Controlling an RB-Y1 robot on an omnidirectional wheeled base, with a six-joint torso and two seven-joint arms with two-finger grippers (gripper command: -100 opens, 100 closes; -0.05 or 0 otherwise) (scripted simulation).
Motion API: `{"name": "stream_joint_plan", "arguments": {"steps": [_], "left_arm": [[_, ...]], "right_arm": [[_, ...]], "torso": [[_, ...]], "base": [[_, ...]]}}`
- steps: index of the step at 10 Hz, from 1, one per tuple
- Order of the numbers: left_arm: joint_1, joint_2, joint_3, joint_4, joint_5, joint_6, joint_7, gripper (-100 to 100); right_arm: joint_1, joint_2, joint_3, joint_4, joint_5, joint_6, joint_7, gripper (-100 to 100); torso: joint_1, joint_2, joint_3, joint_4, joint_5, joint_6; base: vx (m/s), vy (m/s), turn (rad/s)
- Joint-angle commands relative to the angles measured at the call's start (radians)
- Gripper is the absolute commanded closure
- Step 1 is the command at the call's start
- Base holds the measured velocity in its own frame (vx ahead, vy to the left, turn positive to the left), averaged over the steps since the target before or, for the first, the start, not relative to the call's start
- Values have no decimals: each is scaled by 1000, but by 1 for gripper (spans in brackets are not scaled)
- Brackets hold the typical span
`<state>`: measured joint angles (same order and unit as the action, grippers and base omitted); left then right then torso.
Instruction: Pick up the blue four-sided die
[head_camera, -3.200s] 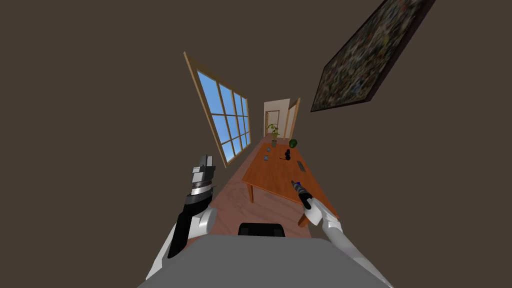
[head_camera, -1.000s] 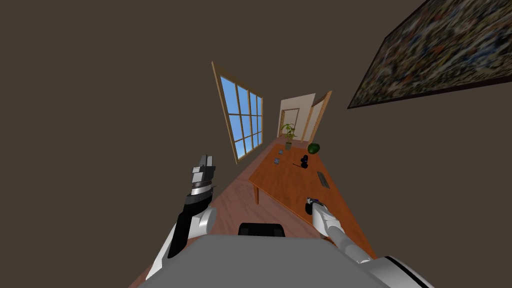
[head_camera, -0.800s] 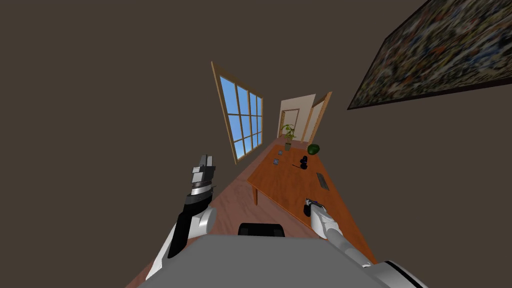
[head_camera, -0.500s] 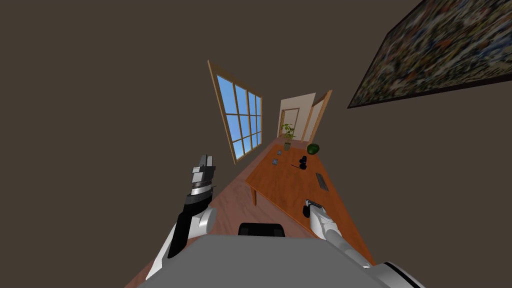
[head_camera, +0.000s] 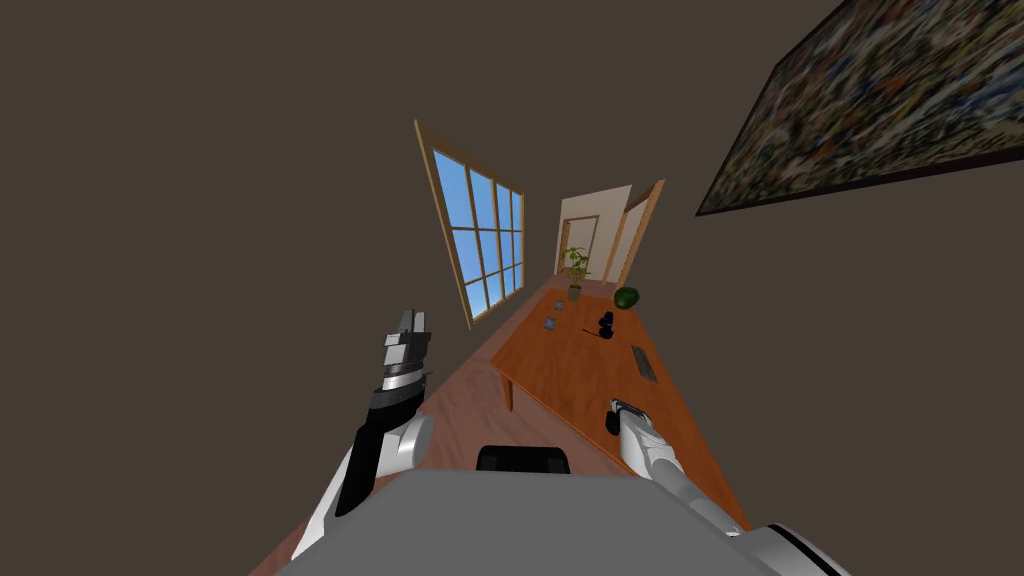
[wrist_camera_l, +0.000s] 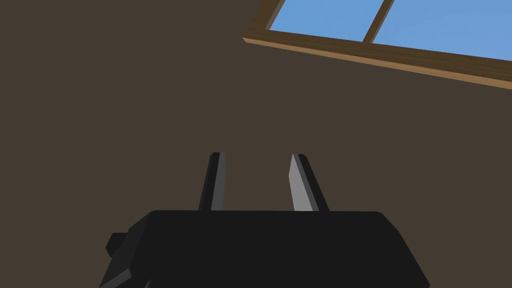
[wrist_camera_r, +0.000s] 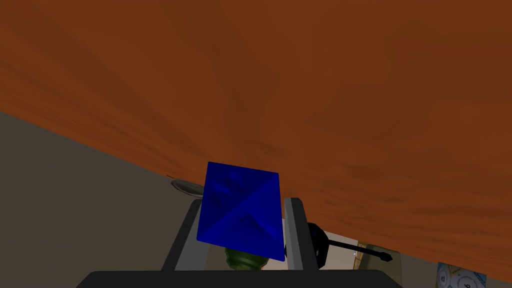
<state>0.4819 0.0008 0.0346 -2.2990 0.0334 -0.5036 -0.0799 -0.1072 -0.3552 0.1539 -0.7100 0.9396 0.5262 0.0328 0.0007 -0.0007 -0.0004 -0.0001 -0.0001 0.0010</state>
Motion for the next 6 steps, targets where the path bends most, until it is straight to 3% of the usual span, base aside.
{"name": "stream_joint_plan", "arguments": {"steps": [1,4,5,6], "left_arm": [[0,0,0,0,0,0,0,0],[0,0,0,0,0,0,0,0],[0,0,0,0,0,0,0,0],[0,0,0,0,0,0,0,0]], "right_arm": [[-8,-16,-4,3,-28,-12,24,100],[-27,-45,-11,19,-74,-37,61,100],[-27,-38,-9,22,-61,-31,48,100],[-28,-39,-10,24,-63,-34,50,0]], "torso": [[0,0,0,0,0,0],[8,4,2,0,0,0],[7,4,2,0,0,0],[4,2,1,-1,-1,0]], "base": [[-21,76,-14],[-61,119,-15],[-23,43,-8],[-5,9,-1]]}}
